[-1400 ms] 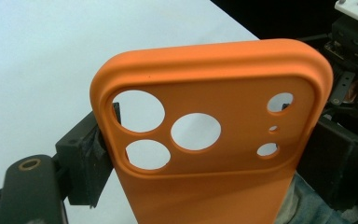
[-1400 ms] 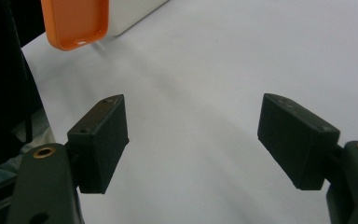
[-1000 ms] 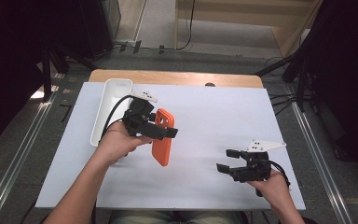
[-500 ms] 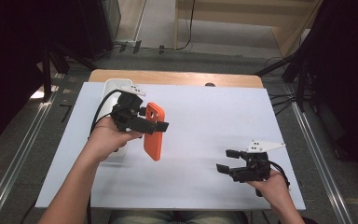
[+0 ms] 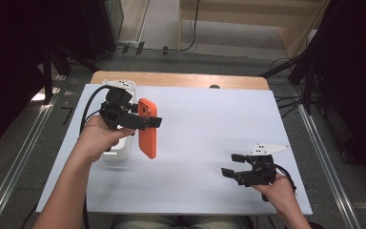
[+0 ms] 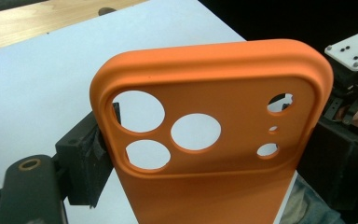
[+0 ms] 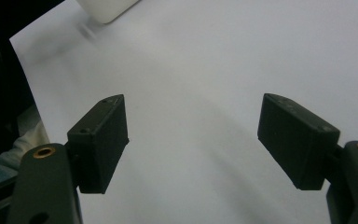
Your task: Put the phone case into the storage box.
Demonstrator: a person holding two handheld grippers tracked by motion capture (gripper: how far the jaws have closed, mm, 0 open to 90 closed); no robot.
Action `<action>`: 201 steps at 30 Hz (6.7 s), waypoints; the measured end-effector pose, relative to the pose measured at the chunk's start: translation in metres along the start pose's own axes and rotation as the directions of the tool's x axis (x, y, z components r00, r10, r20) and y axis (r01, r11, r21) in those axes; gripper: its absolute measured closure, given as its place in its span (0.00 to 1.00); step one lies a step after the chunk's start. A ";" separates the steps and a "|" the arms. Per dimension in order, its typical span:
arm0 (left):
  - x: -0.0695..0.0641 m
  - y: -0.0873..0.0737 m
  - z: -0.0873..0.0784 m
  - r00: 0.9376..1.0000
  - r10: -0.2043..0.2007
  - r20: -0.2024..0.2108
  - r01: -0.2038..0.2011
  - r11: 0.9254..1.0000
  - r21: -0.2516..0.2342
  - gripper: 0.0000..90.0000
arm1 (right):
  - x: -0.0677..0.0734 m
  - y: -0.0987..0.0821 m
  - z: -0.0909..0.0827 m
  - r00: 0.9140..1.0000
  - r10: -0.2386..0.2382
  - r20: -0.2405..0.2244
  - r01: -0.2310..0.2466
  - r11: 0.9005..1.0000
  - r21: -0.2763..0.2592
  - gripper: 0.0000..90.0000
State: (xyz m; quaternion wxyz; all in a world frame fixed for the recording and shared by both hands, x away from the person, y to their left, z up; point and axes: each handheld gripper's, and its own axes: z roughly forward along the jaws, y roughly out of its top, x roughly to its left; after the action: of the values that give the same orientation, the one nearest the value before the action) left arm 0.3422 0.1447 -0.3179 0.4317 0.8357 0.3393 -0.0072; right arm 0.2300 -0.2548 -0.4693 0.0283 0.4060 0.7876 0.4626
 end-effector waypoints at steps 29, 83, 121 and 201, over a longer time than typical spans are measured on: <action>0.025 -0.003 -0.046 0.973 -0.087 -0.212 0.072 0.994 -0.078 0.16 | 0.001 0.000 0.002 1.000 -0.012 0.001 0.012 1.000 0.003 0.26; 0.077 0.011 -0.039 0.867 -0.226 -0.444 0.132 0.963 -0.234 0.16 | 0.004 0.003 0.005 0.999 -0.023 -0.030 0.023 1.000 0.006 0.26; 0.119 0.057 -0.020 0.800 -0.217 -0.560 0.102 0.968 -0.229 0.16 | 0.004 0.004 0.006 0.999 -0.028 -0.032 0.028 1.000 -0.008 0.26; 0.185 0.030 0.055 0.740 -0.237 -0.630 0.154 0.971 -0.184 0.16 | 0.005 0.007 0.002 0.998 -0.040 -0.041 0.038 0.998 -0.040 0.26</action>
State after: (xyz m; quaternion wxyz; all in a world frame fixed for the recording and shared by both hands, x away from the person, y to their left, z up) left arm 0.5171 0.1961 -0.3870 0.3339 0.7188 0.5530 0.2569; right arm 0.2320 -0.2480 -0.4635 0.0289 0.3803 0.7867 0.4855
